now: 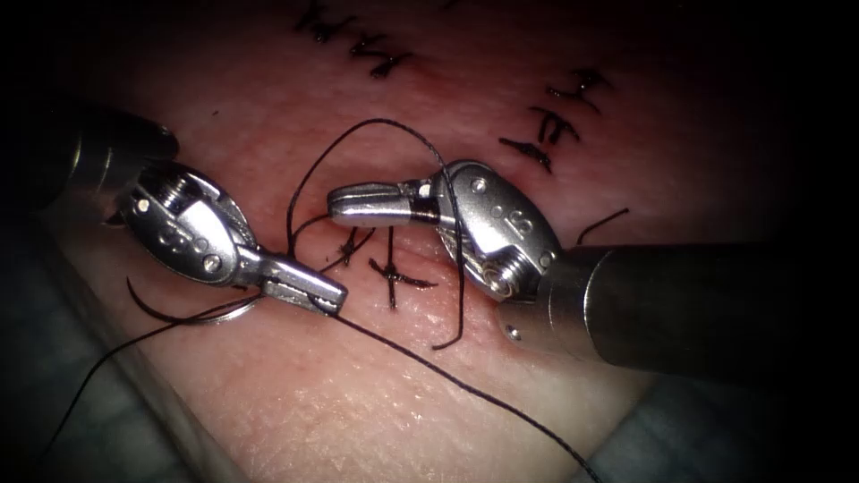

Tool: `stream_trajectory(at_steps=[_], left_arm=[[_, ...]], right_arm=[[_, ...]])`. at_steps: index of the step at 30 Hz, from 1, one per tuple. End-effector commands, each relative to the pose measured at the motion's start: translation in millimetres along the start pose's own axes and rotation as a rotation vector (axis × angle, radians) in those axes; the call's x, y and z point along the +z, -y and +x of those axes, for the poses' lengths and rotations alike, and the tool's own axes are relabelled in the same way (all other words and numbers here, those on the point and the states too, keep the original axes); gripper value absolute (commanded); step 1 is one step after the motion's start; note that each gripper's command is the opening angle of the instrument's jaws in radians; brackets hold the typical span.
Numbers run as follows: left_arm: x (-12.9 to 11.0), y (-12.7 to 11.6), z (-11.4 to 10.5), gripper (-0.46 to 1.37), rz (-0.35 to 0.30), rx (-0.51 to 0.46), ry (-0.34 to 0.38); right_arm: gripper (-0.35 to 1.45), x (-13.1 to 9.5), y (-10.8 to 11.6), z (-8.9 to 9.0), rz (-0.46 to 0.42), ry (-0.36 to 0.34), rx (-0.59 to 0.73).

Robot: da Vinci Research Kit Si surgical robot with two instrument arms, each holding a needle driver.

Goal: Wound Closure
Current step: Loop the suture two times around the right gripper counter clockwise

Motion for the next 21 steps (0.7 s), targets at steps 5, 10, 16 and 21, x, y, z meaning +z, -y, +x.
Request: stream_trajectory(at_steps=[5, 10, 16, 21], left_arm=[[1.7, 1.1, -1.3, -0.35, -0.016, -0.004, -0.013], [3.5, 1.0, -1.0, -0.35, -0.032, -0.005, -0.033], [5.8, -0.3, 0.4, -0.35, -0.054, 0.002, -0.038], [6.8, -0.7, 1.9, -0.35, -0.053, -0.002, -0.040]], right_arm=[[-0.35, 0.2, 0.3, 0.2, -0.019, 0.003, -0.014], [-0.35, 0.2, 0.0, 0.1, -0.082, 0.020, -0.051], [0.77, 0.4, -0.7, 0.7, -0.229, 0.077, -0.104], [1.11, 0.7, -1.3, 1.3, -0.305, 0.107, -0.106]])
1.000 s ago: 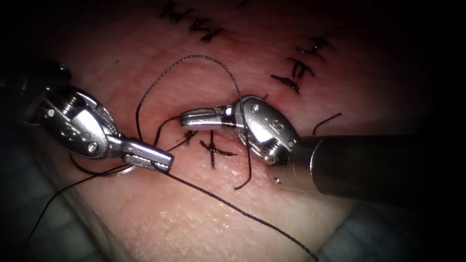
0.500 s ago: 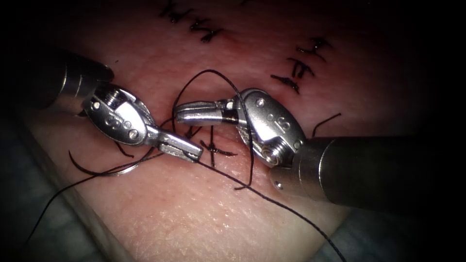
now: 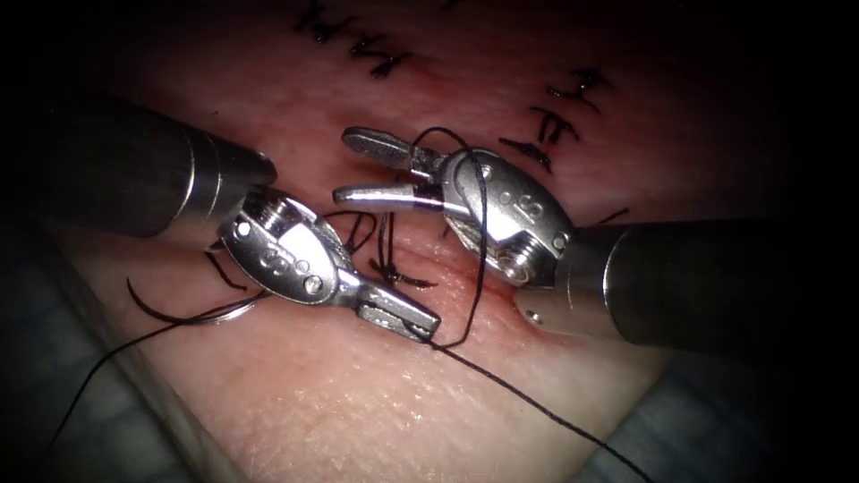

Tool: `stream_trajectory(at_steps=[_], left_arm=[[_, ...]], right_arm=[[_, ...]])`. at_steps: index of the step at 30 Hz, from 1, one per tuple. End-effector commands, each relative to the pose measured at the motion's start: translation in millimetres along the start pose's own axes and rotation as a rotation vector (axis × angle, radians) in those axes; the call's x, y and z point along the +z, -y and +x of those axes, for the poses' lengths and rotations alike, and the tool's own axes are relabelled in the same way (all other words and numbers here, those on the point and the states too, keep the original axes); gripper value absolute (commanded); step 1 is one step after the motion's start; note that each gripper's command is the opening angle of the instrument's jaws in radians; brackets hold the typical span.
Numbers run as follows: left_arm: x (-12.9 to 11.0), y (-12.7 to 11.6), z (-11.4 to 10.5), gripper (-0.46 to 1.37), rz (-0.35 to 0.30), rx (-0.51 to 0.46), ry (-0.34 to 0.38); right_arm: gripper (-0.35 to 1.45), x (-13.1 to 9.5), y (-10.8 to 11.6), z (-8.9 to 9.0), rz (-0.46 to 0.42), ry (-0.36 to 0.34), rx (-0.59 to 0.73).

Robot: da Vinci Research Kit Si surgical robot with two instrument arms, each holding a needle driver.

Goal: Wound Closure
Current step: Loop the suture two times around the right gripper counter clockwise

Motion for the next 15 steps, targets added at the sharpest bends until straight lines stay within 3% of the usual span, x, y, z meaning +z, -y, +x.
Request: stream_trajectory(at_steps=[1, 6, 15], left_arm=[[0.3, 0.0, 0.5, -0.35, -0.005, 0.010, 0.000], [0.9, 0.5, 2.3, -0.35, -0.005, 0.047, -0.004], [-0.7, 2.4, 4.7, -0.35, 0.010, 0.148, 0.022]], right_arm=[[1.13, 0.0, -0.2, 0.2, -0.018, 0.009, -0.001], [1.25, 0.4, -0.2, 0.0, -0.073, 0.046, -0.011], [1.17, 0.3, 2.6, -3.3, 0.010, 0.222, -0.057]])
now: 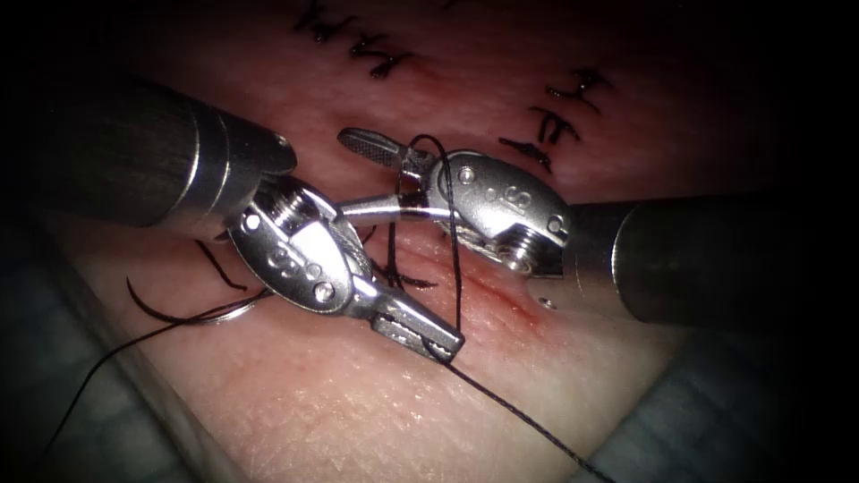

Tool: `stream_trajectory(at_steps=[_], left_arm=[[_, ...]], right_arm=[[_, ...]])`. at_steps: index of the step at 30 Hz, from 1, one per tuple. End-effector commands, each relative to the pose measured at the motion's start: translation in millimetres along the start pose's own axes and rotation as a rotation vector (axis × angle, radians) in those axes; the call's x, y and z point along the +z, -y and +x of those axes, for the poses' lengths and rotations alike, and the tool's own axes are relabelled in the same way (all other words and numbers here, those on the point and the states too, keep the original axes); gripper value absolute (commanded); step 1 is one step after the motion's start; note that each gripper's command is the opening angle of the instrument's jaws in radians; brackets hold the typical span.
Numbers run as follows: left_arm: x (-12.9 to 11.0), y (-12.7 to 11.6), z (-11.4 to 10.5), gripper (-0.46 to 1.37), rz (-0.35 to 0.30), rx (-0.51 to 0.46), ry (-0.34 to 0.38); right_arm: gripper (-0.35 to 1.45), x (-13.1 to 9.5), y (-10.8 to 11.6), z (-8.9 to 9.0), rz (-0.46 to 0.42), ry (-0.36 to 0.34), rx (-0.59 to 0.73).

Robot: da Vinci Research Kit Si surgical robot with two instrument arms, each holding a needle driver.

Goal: Wound Closure
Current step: Loop the suture two times around the right gripper counter clockwise

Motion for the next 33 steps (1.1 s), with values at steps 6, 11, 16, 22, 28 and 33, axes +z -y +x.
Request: stream_trajectory(at_steps=[6, 11, 16, 22, 28, 33], left_arm=[[-0.6, 1.1, -0.4, -0.35, 0.024, 0.096, 0.012], [-1.0, 1.6, -1.4, -0.35, 0.049, 0.176, 0.024], [-2.1, 2.3, -2.7, -0.35, 0.098, 0.272, 0.024], [-3.7, 2.9, -6.0, -0.35, 0.121, 0.305, 0.052], [-4.2, 3.1, -9.6, -0.35, 0.170, 0.338, 0.074], [-3.0, 2.2, -11.3, -0.35, 0.188, 0.367, 0.016]], right_arm=[[1.15, -0.1, 1.3, -2.3, 0.044, 0.048, -0.034], [1.14, -0.4, 2.0, -2.9, 0.108, 0.061, -0.044], [1.12, -0.8, 2.1, -3.1, 0.155, 0.048, -0.045], [1.11, -1.6, 2.0, -3.2, 0.199, -0.009, -0.050], [1.06, -2.2, 2.2, -4.0, 0.259, -0.051, -0.060], [1.03, -2.1, 2.4, -5.3, 0.294, -0.089, -0.028]])
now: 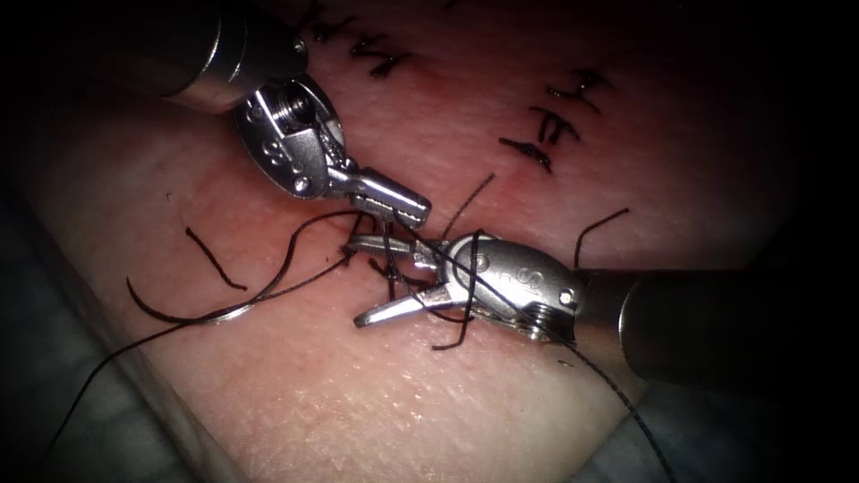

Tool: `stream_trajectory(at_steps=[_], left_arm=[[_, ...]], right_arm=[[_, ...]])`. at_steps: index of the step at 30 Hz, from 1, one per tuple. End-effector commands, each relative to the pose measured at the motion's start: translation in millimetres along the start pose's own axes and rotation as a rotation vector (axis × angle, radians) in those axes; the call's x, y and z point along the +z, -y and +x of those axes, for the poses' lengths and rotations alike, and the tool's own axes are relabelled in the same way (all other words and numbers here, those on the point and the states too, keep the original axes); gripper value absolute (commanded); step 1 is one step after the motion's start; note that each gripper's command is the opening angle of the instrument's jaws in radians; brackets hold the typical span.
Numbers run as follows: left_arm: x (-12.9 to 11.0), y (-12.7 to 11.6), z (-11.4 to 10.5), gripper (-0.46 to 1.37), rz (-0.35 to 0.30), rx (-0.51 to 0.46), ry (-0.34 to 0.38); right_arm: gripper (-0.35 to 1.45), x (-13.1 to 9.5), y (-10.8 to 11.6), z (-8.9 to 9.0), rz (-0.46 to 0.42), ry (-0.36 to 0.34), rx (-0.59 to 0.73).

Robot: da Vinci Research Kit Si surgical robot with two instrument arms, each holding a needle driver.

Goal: Wound Closure
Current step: Loop the suture two times around the right gripper counter clockwise

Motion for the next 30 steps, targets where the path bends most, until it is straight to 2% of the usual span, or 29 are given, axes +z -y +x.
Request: stream_trajectory(at_steps=[1, 9, 14, 21, 30], left_arm=[[0.1, 0.1, -0.1, -0.35, -0.002, -0.001, -0.013], [-0.9, 0.7, -0.7, -0.35, 0.042, -0.003, -0.063], [-1.6, 1.1, -1.5, -0.35, 0.064, 0.028, -0.077], [-1.7, -0.1, -2.4, -0.35, 0.075, 0.046, -0.085], [-1.9, -1.0, -2.3, -0.35, 0.102, 0.054, -0.114]], right_arm=[[1.03, 0.0, 0.1, -0.1, 0.007, -0.006, 0.009], [1.02, -1.0, 0.5, -0.7, 0.056, -0.170, 0.062], [1.02, -1.3, 0.6, -0.6, 0.059, -0.199, 0.068], [1.02, -1.8, 0.3, -0.3, 0.037, -0.253, 0.086], [0.98, -4.3, -0.6, 0.6, 0.003, -0.357, 0.104]])
